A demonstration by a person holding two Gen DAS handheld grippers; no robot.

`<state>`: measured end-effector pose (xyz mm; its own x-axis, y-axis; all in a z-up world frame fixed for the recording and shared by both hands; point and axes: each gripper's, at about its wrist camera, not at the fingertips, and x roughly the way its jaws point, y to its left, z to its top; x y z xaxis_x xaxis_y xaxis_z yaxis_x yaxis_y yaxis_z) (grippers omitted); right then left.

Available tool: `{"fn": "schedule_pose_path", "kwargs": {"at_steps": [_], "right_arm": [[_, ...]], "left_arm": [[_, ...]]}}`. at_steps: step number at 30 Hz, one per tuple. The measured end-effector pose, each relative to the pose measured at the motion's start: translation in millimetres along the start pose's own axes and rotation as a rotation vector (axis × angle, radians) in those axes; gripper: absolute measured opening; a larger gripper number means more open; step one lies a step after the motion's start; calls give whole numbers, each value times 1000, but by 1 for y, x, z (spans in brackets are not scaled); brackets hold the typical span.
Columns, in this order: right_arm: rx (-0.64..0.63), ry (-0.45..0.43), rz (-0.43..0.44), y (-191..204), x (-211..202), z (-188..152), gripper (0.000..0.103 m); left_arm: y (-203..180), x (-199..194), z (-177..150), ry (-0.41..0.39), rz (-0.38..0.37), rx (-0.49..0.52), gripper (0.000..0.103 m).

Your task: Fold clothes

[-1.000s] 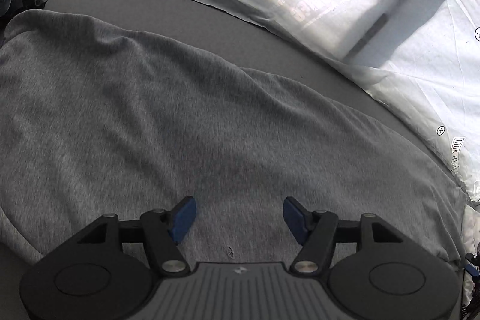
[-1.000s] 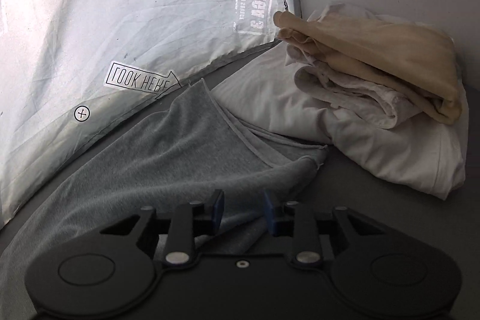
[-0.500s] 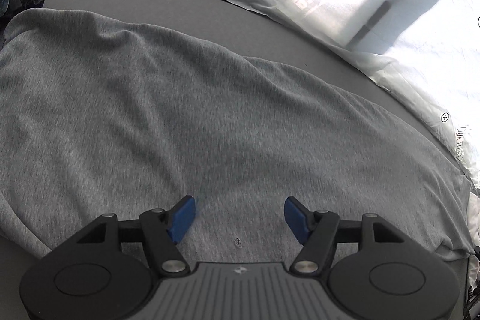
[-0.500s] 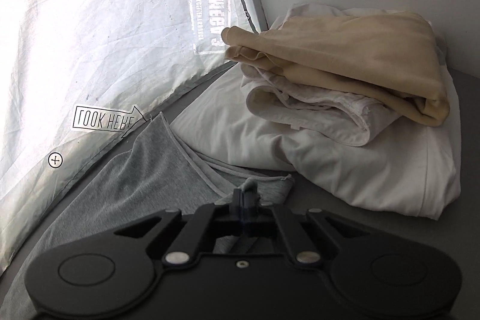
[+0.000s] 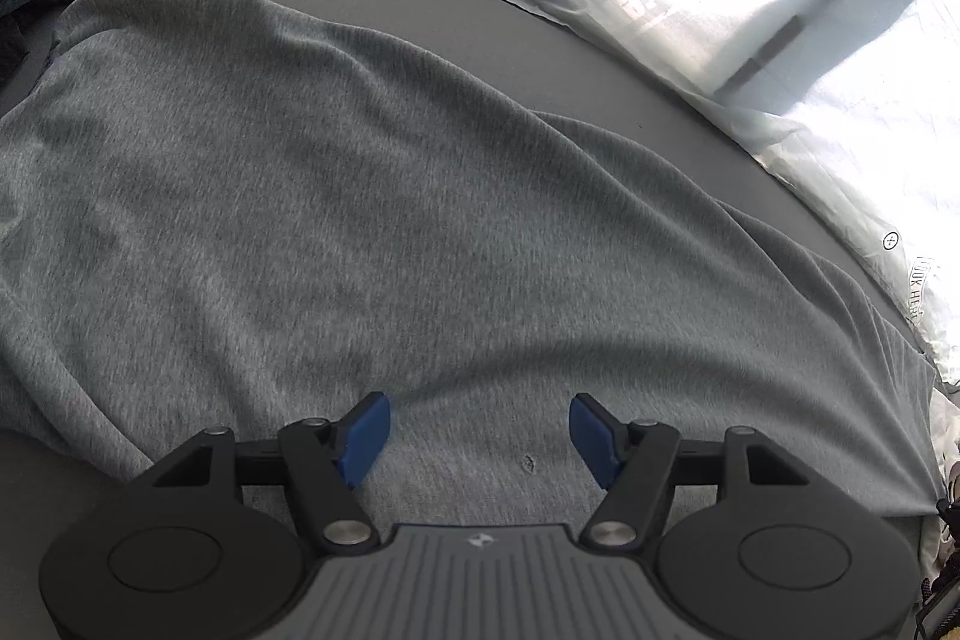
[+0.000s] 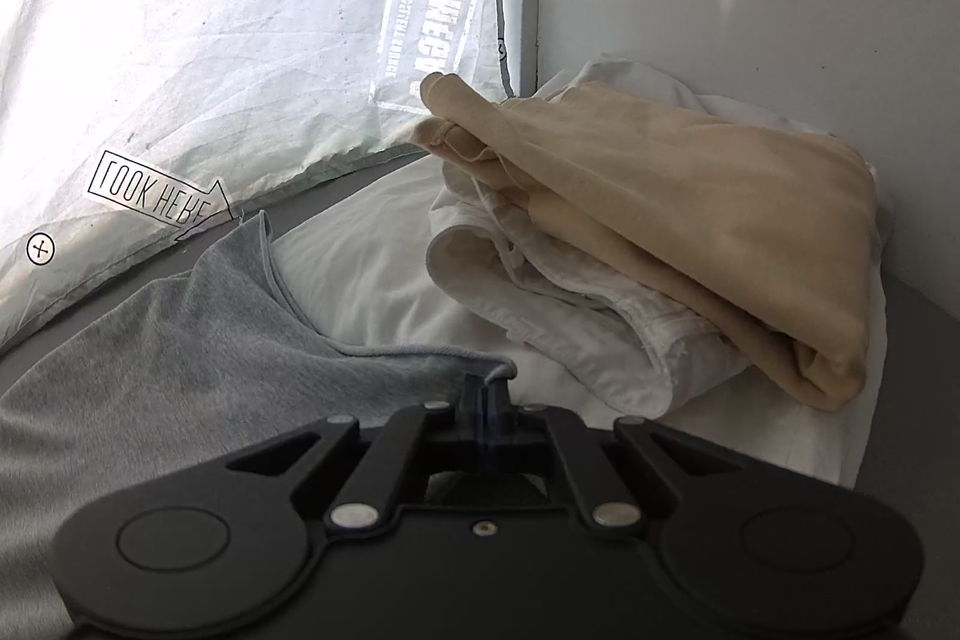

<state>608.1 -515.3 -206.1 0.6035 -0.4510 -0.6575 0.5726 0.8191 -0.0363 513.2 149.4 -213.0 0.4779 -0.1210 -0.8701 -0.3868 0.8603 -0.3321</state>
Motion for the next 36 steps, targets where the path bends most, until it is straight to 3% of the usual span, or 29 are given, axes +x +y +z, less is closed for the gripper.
{"fn": "schedule_pose_path", "kwargs": {"at_steps": [1,3,9,13,17,25,28,33,36], "right_arm": [[-30,2,0,3,-2,-2,12],[-82,7,12,9,-10,-5,54],[-87,61,70,29,-57,-35,87],[-41,116,200,50,-98,-71,94],[-11,163,334,74,-129,-107,102],[-329,149,589,183,-196,-157,103],[-377,137,630,216,-212,-169,103],[-390,86,645,251,-226,-173,103],[-389,59,631,267,-225,-175,103]], "left_arm": [[3,-3,-1,-4,12,-11,67],[7,-10,-4,-13,22,-28,67],[39,-37,-26,-64,55,-131,73],[76,-53,-47,-87,46,-267,73],[105,-68,-65,-123,52,-328,73],[133,-88,-60,-191,-3,-345,82],[142,-90,-50,-224,-16,-362,88],[156,-86,-28,-255,14,-384,89],[173,-81,-16,-265,-19,-464,89]]}}
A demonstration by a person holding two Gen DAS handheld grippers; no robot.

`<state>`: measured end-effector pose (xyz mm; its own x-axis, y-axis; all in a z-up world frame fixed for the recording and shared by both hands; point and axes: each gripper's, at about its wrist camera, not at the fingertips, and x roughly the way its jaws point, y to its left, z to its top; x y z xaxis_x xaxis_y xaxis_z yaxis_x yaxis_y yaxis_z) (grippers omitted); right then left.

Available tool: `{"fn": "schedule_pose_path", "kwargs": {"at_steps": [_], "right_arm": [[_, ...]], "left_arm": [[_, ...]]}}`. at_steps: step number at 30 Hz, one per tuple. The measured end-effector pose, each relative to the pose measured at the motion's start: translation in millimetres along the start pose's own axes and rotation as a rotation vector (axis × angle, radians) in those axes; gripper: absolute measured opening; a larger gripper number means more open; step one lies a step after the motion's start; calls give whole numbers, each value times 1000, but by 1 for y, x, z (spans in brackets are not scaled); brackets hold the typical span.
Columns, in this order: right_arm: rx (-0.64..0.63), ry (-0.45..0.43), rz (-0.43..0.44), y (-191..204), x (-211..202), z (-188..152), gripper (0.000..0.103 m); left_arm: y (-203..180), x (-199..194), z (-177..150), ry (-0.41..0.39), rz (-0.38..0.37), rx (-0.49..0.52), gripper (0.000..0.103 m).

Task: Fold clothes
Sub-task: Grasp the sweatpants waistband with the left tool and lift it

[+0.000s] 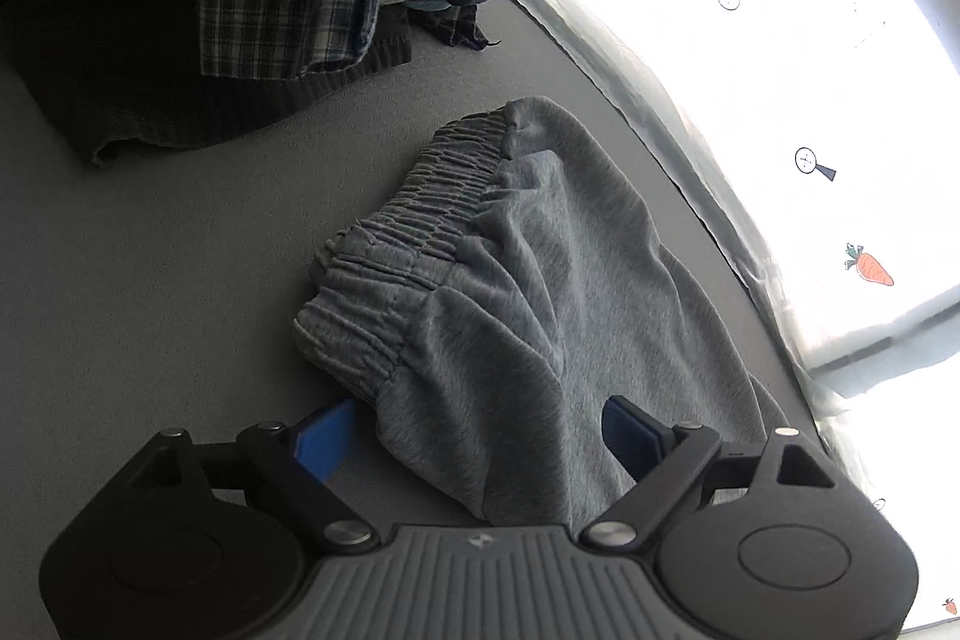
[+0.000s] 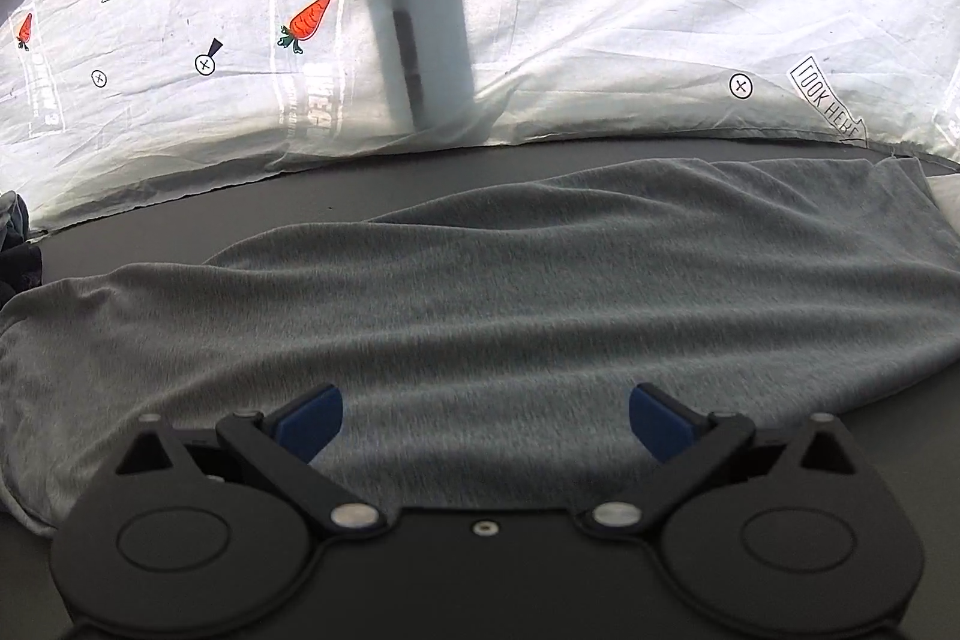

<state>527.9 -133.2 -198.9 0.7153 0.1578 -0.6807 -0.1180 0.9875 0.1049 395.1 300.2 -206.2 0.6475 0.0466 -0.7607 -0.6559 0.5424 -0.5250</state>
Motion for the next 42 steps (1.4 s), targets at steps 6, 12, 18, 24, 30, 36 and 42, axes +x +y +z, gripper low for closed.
{"fn": "schedule_pose_path", "kwargs": {"at_steps": [6,12,18,24,30,36,42], "right_arm": [[3,74,-47,12,25,-9,103],[-48,62,-66,19,32,-31,103],[-95,-86,7,9,20,-55,103],[-119,-84,1,11,21,-54,103],[-117,-86,2,10,21,-55,103],[-114,-88,2,10,20,-55,103],[-113,-88,2,9,20,-55,103]], "left_arm": [[18,17,25,7,-49,-181,92],[31,13,29,-67,-94,-289,35],[77,-11,12,-164,-384,-339,23],[96,-12,-7,-122,-275,-291,37],[85,-13,-8,-114,-270,-285,85],[65,-11,-9,-132,-205,-241,86],[41,2,-12,-108,-148,-196,23]]}}
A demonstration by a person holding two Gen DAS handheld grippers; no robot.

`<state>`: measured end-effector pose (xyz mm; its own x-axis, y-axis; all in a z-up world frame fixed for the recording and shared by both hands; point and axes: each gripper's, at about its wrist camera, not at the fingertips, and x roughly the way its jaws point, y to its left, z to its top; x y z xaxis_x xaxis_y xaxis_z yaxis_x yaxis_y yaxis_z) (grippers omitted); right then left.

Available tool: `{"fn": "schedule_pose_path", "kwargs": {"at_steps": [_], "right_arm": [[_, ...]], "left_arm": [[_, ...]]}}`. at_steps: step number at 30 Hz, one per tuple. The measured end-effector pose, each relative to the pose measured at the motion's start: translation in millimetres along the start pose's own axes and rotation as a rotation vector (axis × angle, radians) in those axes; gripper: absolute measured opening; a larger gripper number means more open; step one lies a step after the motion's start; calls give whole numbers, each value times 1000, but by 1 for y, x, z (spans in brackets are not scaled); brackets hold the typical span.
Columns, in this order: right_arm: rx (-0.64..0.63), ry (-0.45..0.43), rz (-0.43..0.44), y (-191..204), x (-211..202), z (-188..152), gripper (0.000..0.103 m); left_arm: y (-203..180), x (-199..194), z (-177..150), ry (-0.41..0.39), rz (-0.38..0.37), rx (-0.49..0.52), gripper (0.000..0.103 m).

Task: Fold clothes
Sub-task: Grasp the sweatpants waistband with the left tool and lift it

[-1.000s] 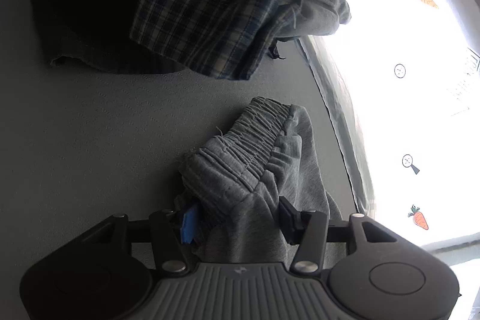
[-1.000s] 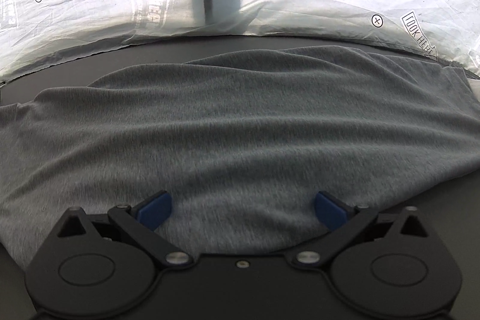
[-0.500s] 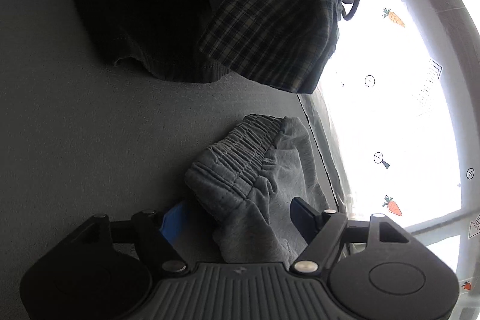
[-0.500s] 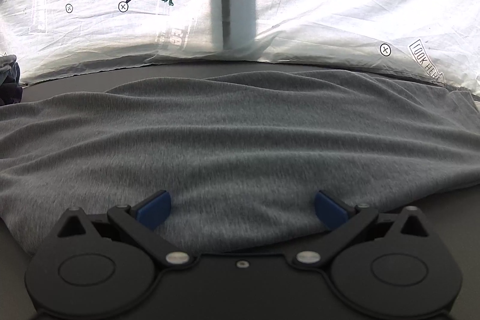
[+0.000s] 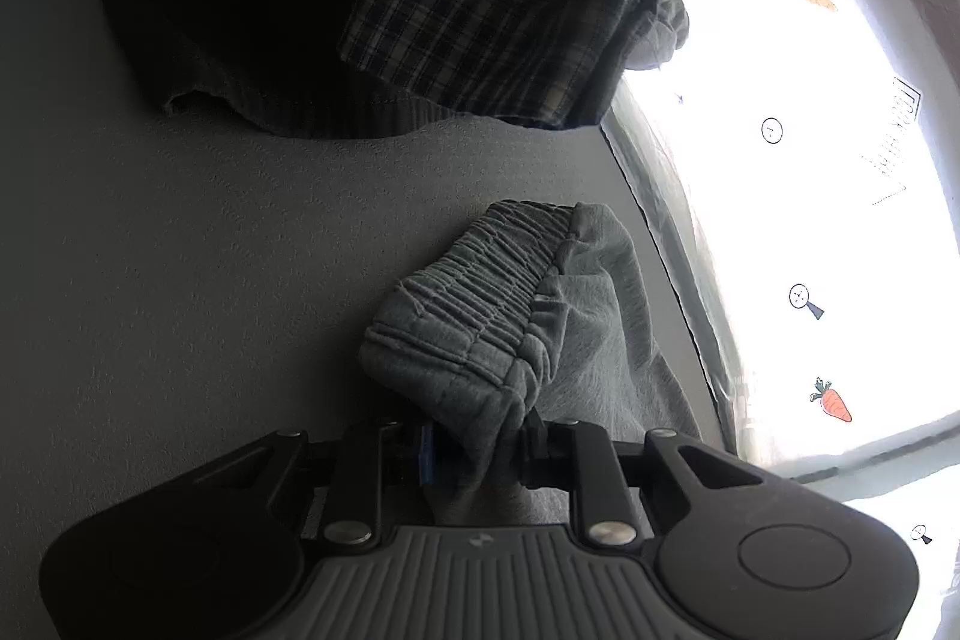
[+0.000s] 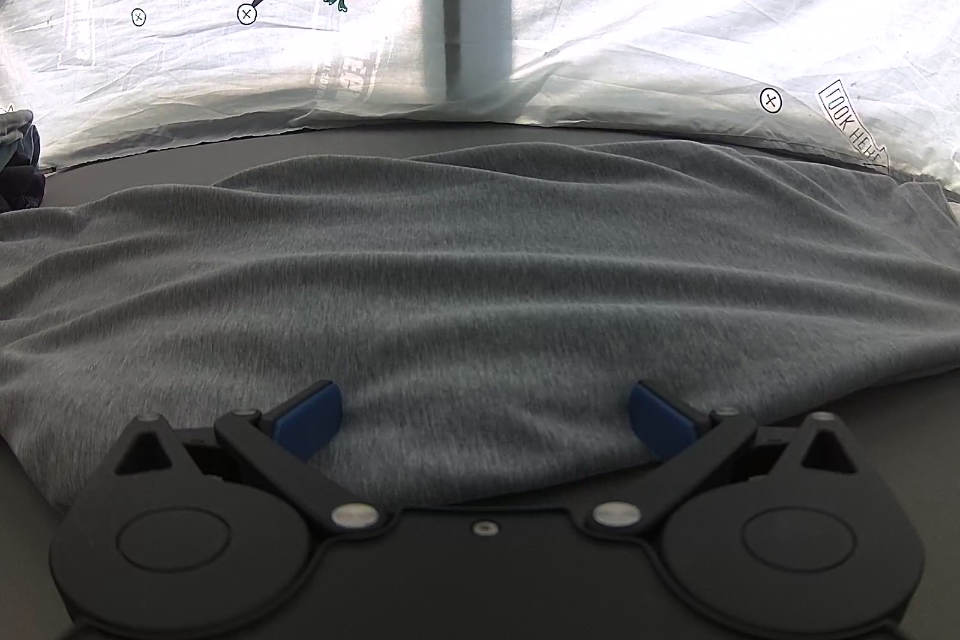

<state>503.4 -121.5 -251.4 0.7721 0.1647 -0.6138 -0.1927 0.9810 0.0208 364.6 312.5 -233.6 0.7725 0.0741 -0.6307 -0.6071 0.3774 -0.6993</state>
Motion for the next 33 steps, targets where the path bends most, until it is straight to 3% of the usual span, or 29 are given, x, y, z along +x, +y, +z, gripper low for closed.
{"fn": "schedule_pose_path", "kwargs": {"at_steps": [2,8,14,17,18,20,22,23,27,31,33], "right_arm": [[1,0,1,0,0,0,103],[1,0,1,0,0,0,103],[3,-1,3,-1,-1,0,103],[3,-1,3,-1,-1,-1,103],[4,-1,3,-1,-1,-1,103],[4,-1,3,-1,-1,-1,103],[6,-1,4,-1,-1,0,103],[6,-1,4,-1,-1,0,103],[7,0,5,-2,-1,0,103],[-8,23,14,-2,-1,3,103],[-12,72,26,-2,0,10,103]], "left_arm": [[-13,-2,-5,15,-46,60,23],[-95,-8,-30,54,-198,389,23],[-150,9,-92,203,-315,645,26],[-186,38,-110,327,-331,829,43],[-182,42,-129,365,-334,870,50],[-183,44,-142,404,-357,875,53],[-179,42,-142,419,-391,831,70],[-170,30,-138,421,-413,786,73],[-167,17,-116,396,-429,672,74],[-157,6,-92,272,-327,602,75],[-147,2,-83,211,-226,583,75]]}}
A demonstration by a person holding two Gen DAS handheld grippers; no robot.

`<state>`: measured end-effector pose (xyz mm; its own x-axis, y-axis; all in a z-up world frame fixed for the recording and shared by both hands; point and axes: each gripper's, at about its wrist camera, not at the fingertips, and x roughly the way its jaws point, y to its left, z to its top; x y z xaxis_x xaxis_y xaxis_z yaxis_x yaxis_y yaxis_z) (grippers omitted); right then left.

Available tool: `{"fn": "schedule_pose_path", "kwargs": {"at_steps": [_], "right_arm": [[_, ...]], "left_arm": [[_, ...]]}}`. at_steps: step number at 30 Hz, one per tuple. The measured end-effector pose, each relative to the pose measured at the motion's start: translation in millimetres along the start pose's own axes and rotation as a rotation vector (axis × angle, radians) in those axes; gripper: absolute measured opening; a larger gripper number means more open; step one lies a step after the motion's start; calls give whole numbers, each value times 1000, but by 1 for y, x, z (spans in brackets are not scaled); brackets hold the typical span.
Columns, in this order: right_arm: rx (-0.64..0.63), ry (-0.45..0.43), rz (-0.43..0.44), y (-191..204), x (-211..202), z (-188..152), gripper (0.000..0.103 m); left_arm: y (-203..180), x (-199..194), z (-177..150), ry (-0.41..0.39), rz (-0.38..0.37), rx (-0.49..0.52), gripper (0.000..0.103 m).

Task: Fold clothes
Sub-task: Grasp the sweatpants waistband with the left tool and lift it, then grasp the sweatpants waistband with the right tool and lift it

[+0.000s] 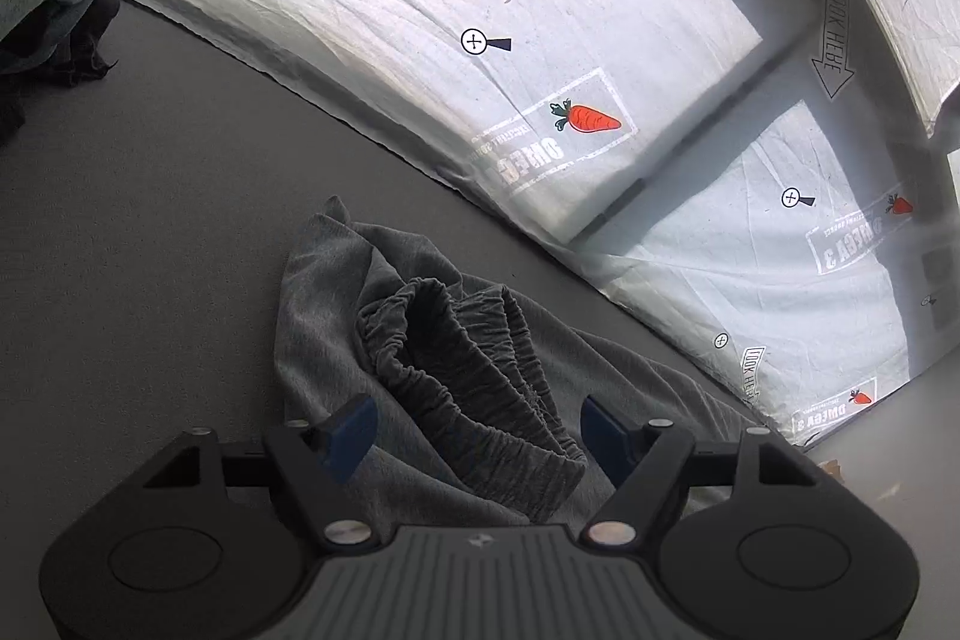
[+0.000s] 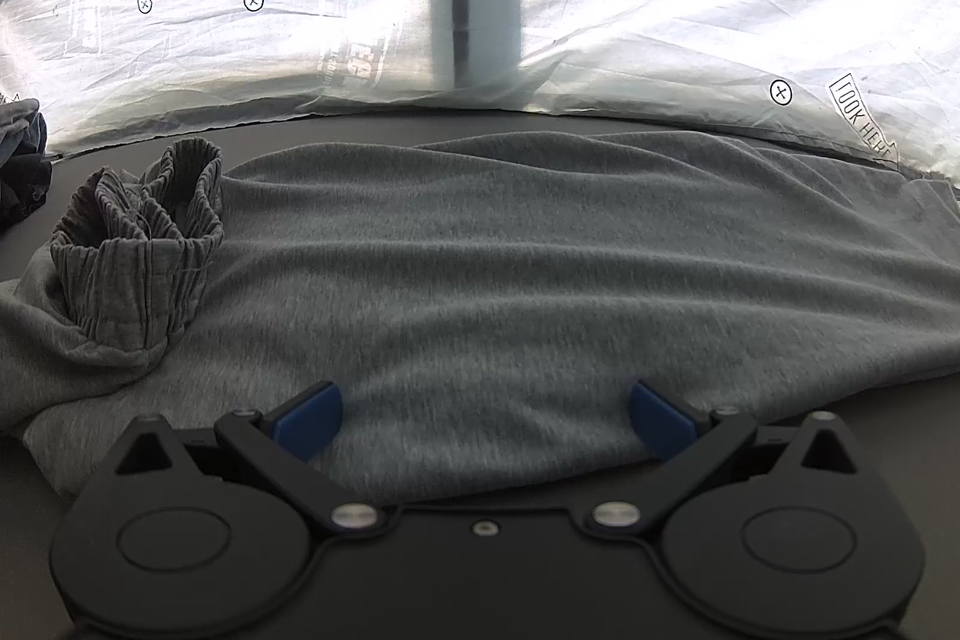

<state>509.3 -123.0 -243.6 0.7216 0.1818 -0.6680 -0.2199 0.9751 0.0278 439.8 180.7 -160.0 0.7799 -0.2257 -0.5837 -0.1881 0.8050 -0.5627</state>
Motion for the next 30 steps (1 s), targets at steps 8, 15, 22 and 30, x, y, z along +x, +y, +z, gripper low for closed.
{"fn": "schedule_pose_path", "kwargs": {"at_steps": [8,15,22,30], "right_arm": [[205,-4,185,-7,-28,25,81],[370,8,426,14,-20,37,61],[235,109,505,65,2,36,62],[60,86,507,88,20,49,25]], "left_arm": [[26,9,-9,49,254,6,75],[43,23,-14,109,301,-79,75],[44,24,-14,109,305,-59,81],[42,27,-13,122,316,-23,84]]}}
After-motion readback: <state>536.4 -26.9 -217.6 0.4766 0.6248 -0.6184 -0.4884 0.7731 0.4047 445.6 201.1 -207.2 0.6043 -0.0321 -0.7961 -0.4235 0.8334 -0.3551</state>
